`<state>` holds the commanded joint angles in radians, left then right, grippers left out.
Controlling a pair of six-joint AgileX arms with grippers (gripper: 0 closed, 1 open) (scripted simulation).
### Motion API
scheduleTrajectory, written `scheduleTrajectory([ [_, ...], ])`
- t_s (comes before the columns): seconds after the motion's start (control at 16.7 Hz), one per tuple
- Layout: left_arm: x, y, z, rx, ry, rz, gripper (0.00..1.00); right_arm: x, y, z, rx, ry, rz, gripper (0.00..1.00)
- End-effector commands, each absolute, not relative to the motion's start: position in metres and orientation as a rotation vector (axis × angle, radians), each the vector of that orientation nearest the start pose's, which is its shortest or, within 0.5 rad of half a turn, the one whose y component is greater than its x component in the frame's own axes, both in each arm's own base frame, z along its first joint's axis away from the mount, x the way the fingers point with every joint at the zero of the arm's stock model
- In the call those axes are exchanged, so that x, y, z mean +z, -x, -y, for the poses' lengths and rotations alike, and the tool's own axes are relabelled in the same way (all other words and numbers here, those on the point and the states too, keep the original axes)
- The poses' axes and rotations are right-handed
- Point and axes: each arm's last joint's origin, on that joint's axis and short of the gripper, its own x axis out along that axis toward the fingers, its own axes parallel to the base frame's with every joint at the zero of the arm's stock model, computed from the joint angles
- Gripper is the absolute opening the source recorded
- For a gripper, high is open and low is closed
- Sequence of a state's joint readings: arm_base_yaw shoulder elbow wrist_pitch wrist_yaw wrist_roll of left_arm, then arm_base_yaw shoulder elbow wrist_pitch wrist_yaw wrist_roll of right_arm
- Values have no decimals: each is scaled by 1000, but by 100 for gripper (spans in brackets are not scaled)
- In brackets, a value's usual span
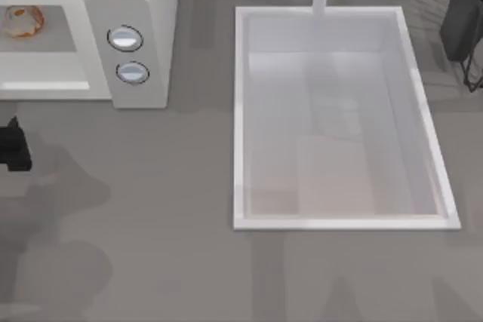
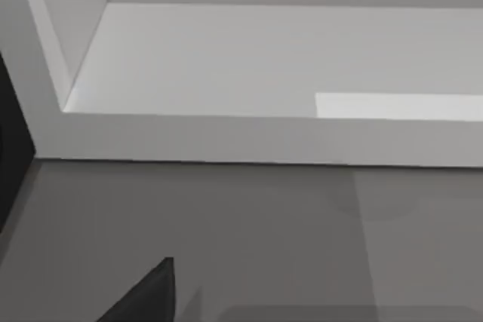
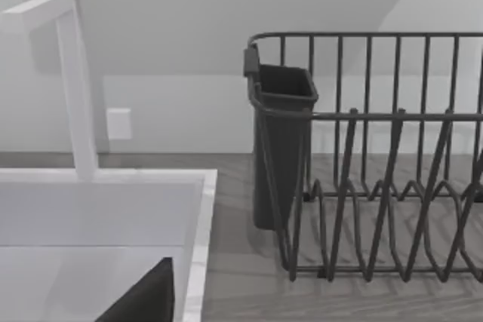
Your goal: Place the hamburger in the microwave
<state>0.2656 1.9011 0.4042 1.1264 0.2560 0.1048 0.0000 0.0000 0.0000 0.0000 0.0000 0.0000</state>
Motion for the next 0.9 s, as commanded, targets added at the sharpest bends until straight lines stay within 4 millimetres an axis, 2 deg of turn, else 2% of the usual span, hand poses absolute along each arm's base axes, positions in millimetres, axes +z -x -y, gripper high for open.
scheduleTrajectory([
  [0.18,73,-273,-66,5,5,-361,100,160,-106,1,0,0,0,100],
  [0.36,83,-275,-67,11,4,-362,100,160,-106,1,0,0,0,100],
  [0.9,155,-276,-66,3,6,-372,100,160,-106,1,0,0,0,100],
])
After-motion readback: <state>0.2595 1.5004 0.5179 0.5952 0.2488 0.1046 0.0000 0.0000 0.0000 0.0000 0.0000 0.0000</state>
